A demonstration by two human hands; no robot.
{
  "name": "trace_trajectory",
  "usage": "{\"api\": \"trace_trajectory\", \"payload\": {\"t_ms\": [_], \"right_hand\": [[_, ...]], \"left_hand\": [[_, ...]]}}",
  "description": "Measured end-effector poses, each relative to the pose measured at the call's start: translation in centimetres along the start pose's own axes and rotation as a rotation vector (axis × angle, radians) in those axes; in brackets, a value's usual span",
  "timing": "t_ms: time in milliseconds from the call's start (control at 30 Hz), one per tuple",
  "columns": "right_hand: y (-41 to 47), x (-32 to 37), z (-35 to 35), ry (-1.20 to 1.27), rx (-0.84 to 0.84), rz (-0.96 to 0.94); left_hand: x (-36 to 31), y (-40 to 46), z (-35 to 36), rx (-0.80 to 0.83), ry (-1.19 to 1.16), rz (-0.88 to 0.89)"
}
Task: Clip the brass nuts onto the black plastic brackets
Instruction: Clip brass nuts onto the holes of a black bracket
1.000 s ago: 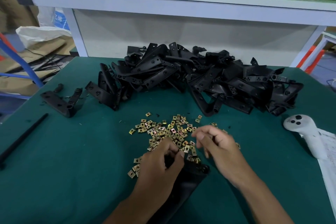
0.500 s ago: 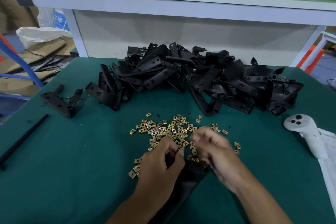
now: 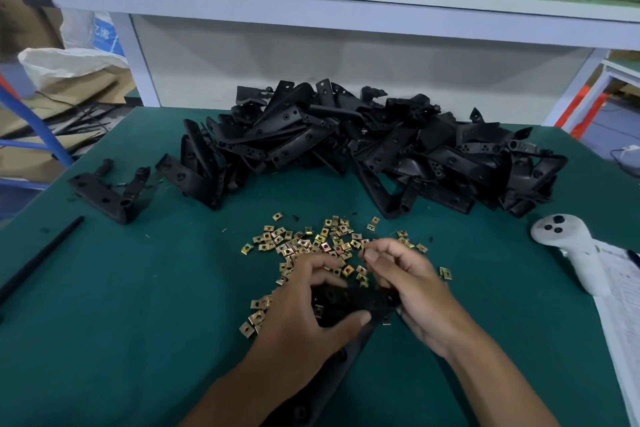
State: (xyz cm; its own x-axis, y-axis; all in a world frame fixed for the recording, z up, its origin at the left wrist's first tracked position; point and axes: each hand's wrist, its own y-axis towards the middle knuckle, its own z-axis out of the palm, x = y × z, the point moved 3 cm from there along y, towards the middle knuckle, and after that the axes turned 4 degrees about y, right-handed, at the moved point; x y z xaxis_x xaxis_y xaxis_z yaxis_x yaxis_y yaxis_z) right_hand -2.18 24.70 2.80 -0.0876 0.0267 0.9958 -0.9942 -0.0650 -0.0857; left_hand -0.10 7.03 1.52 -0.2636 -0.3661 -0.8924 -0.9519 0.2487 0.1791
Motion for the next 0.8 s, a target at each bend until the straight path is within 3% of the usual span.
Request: {"api": "trace_trajectory", "payload": {"t_ms": [267, 800], "right_hand": [[-0.11, 0.78, -0.49, 0.159, 0.062, 0.036], [-0.47, 0.71, -0.18, 0.073, 0.148, 0.093]], "left_hand": [[0.29, 0.23, 0.2, -0.037, -0.029, 0.068], [0.98, 0.42, 0.23, -0.145, -0.07, 0.083]]}}
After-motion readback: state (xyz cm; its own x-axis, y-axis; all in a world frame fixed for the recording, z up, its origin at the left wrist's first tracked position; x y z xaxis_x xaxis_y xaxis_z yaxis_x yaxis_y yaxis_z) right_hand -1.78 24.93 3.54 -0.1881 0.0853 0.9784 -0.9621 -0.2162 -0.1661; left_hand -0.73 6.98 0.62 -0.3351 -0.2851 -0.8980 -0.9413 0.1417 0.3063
